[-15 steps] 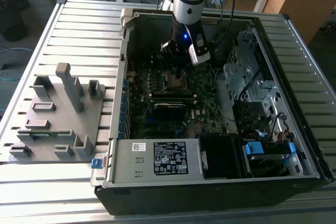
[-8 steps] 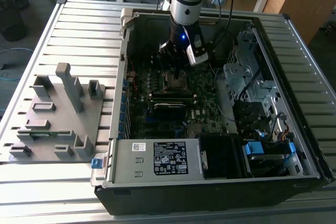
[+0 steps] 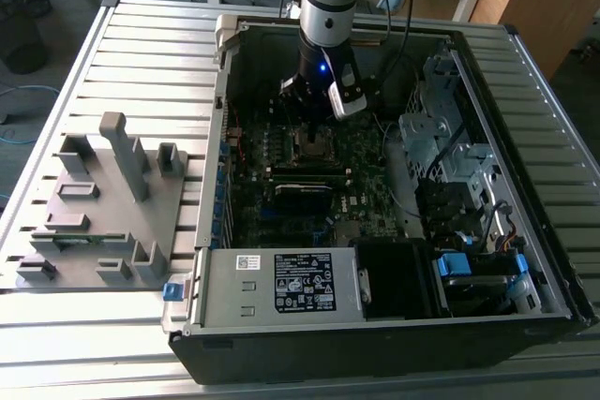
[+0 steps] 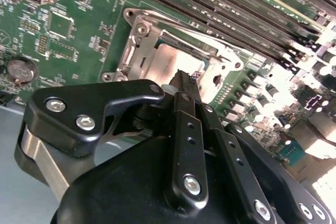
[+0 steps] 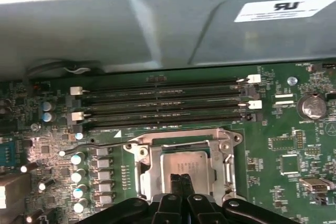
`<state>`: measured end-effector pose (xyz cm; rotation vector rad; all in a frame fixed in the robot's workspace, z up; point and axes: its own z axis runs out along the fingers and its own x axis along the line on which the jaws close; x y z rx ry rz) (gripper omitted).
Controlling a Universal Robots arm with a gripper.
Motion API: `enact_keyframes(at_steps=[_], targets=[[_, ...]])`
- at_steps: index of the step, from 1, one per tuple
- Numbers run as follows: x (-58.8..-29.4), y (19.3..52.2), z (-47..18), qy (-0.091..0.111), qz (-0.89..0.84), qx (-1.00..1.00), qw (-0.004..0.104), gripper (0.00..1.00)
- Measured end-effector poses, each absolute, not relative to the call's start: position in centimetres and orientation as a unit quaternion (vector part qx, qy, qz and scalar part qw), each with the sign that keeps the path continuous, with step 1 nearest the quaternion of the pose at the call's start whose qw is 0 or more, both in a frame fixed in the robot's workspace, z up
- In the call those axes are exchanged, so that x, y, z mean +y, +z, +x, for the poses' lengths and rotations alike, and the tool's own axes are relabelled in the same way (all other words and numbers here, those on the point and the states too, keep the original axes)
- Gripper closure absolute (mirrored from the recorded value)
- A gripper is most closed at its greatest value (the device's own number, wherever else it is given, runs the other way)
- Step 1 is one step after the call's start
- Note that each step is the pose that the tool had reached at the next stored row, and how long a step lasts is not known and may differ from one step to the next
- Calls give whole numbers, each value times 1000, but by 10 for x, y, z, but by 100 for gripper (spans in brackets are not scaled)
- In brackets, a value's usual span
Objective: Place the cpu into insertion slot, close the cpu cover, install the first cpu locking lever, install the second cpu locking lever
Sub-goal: 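Close the cpu cover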
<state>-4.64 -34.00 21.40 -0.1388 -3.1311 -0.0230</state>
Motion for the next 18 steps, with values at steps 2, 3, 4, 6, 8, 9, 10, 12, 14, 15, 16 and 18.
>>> enact_keyframes(at_steps=[2, 3, 4, 6, 8, 9, 10, 12, 14, 15, 16, 18], targets=[[-340, 214, -51, -7, -44, -999, 3, 90], [-340, 214, -53, -7, -44, -999, 3, 90], [-340, 213, -55, -7, -44, -999, 3, 90], [-340, 213, -56, -6, -44, -999, 3, 90], [-340, 213, -59, -6, -44, -999, 3, 90], [-340, 213, -62, -6, -44, -999, 3, 90], [-340, 212, -64, -6, -44, -999, 3, 90], [-340, 210, -67, -6, -44, -999, 2, 90], [-340, 207, -69, -6, -44, -999, 2, 90], [-340, 206, -69, -6, -44, -999, 2, 90], [-340, 206, -69, -6, -44, -999, 2, 90], [-340, 206, -69, -6, -44, -999, 2, 90]])
